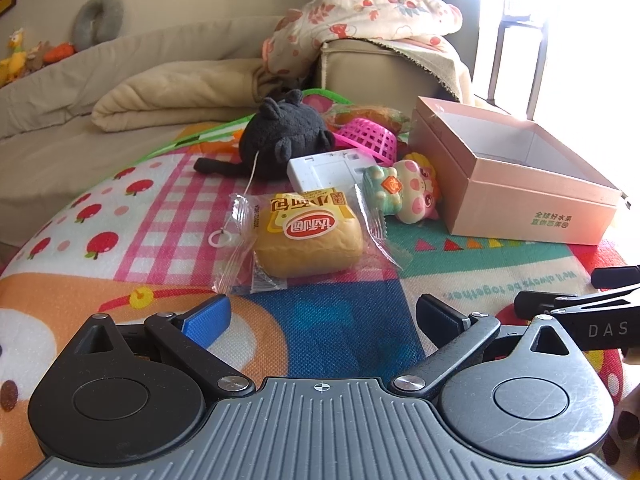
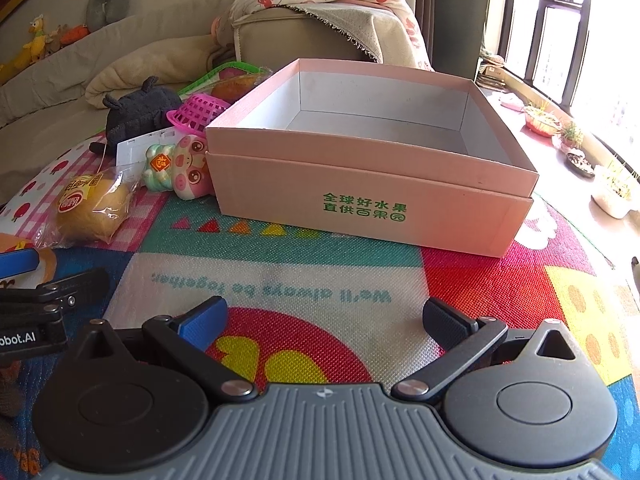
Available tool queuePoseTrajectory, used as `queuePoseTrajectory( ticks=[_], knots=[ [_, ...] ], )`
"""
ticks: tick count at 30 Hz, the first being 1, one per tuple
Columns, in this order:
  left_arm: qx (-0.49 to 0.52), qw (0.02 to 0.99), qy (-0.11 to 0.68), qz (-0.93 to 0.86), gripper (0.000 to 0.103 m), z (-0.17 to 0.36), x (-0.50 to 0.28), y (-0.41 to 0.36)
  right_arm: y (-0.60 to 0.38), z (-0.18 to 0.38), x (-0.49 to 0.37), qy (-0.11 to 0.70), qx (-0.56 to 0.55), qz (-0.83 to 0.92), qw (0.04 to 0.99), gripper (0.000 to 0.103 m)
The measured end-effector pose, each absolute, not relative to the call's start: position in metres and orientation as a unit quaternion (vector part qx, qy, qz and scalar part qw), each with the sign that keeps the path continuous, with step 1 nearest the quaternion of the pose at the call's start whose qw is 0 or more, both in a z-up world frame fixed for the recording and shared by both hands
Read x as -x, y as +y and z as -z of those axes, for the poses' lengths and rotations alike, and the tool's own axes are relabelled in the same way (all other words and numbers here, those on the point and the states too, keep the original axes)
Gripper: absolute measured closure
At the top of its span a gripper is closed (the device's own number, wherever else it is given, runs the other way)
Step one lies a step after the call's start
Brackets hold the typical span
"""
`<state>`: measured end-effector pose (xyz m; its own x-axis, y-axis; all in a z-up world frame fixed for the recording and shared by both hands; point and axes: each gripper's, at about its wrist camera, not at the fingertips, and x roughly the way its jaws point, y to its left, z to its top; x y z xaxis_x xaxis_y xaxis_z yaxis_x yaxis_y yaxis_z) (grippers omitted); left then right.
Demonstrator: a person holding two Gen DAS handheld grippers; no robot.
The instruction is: Organize objects
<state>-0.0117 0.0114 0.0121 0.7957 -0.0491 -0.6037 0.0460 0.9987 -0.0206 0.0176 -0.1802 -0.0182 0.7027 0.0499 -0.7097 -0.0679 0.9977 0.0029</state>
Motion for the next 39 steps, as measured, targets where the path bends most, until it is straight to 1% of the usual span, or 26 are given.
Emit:
queuePoseTrajectory(
  ticks=[12, 20, 23, 27, 30, 32, 36, 38, 39],
  knots=[
    [-0.011, 0.96, 0.277, 0.042, 0.0, -0.04, 0.021, 0.036, -0.186, 0.014, -0.013, 0.387, 0.014, -0.074, 0.919, 0.0],
    [0.017, 0.956, 0.285, 0.066, 0.0, -0.043, -0.006, 0.044, -0.189, -0.001, 0.01, 0.332, 0.005, -0.074, 0.94, 0.0],
    [-0.052, 0.956, 0.255, 0.133, 0.0, -0.048, -0.021, 0.037, -0.188, -0.004, 0.017, 0.325, 0.021, -0.085, 0.942, 0.0],
    [-0.157, 0.935, 0.244, 0.205, 0.0, -0.043, -0.04, 0.031, -0.186, -0.007, 0.024, 0.318, 0.046, -0.098, 0.942, 0.0],
    [-0.209, 0.906, 0.272, 0.248, 0.0, -0.03, -0.05, 0.024, -0.186, -0.008, 0.027, 0.317, 0.053, -0.108, 0.941, 0.0],
    [-0.222, 0.894, 0.288, 0.261, 0.0, -0.018, -0.054, 0.021, -0.185, -0.008, 0.026, 0.32, 0.055, -0.113, 0.939, 0.0],
    [-0.215, 0.894, 0.3, 0.253, 0.0, -0.006, -0.061, 0.02, -0.178, -0.011, 0.02, 0.319, 0.064, -0.119, 0.938, 0.0],
    [-0.191, 0.898, 0.306, 0.251, 0.0, -0.004, -0.064, 0.024, -0.172, -0.014, 0.015, 0.315, 0.068, -0.126, 0.938, 0.0],
    [-0.169, 0.898, 0.318, 0.252, 0.004, -0.004, -0.066, 0.029, -0.168, -0.016, 0.014, 0.31, 0.071, -0.128, 0.939, 0.0]
  ],
)
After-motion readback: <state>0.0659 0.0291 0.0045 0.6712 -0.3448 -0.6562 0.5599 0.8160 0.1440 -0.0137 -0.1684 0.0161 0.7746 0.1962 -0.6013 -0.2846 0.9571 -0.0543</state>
